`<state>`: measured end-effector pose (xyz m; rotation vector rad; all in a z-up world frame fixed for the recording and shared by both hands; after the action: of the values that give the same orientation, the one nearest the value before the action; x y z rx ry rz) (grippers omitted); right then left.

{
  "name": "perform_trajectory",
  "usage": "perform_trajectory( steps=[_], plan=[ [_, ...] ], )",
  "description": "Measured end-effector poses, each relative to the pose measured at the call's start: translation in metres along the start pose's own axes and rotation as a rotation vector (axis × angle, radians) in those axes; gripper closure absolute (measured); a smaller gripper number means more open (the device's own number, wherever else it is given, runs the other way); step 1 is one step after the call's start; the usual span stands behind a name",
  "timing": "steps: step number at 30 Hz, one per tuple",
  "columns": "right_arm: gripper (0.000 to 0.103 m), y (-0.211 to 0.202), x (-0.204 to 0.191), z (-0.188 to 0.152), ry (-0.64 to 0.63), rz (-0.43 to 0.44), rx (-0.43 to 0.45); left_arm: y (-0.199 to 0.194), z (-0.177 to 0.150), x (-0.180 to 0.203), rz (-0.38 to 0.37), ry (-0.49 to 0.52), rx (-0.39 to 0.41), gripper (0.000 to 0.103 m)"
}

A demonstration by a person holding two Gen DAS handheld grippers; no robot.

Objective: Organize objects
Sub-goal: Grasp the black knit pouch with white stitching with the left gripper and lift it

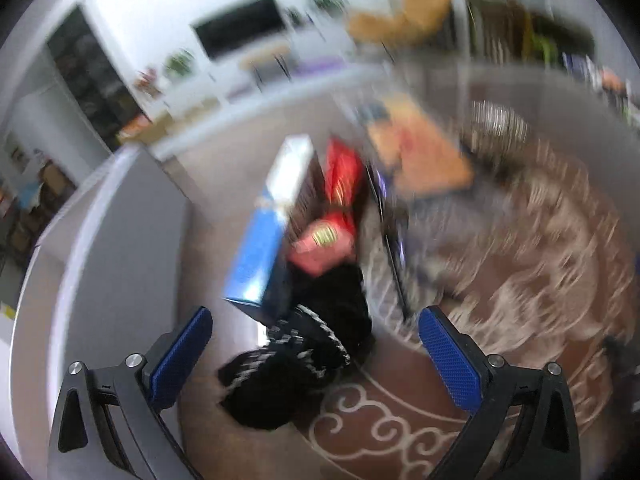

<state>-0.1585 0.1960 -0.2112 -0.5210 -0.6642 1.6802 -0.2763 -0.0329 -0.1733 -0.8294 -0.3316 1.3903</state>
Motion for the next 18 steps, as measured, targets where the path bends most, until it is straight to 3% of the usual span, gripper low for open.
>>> perform_trajectory(
  steps=[1,2,5,12,16,18],
  plan=[
    [0.000,0.000,0.000,0.000,0.000,0.000,0.000,0.003,-0.003,0.007,-0.060,-0.005,0.000,0.039],
    [0.000,0.000,0.000,0.000,0.000,0.000,0.000,0.004,-0.006,0.008,-0.074,-0.013,-0.004,0.058],
    [0.000,0.000,0.000,0.000,0.000,0.000,0.000,-0.014,-0.011,0.012,-0.109,-0.094,0.027,0.060],
    [0.000,0.000,0.000,0.000,0.000,0.000,0.000,-0.077,-0.064,0.037,-0.092,-0.167,0.032,0.055],
    [0.000,0.000,0.000,0.000,0.000,0.000,0.000,-0.082,-0.083,0.053,-0.120,-0.161,0.018,0.020],
    [0.000,0.000,0.000,0.000,0.000,0.000,0.000,-0.079,-0.085,0.051,-0.111,-0.181,0.026,0.013]
  ],
)
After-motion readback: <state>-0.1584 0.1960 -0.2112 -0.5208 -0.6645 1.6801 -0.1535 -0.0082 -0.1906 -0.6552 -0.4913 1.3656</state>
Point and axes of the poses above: each gripper's, at about its wrist camera, not at the fingertips, and y roughly the way its jaws point, x to its right, z to its top, the point moved 10 cm from there along y, roughly the way its jaws point, and after that the axes turned 12 degrees about x, right-handed, at the moved point
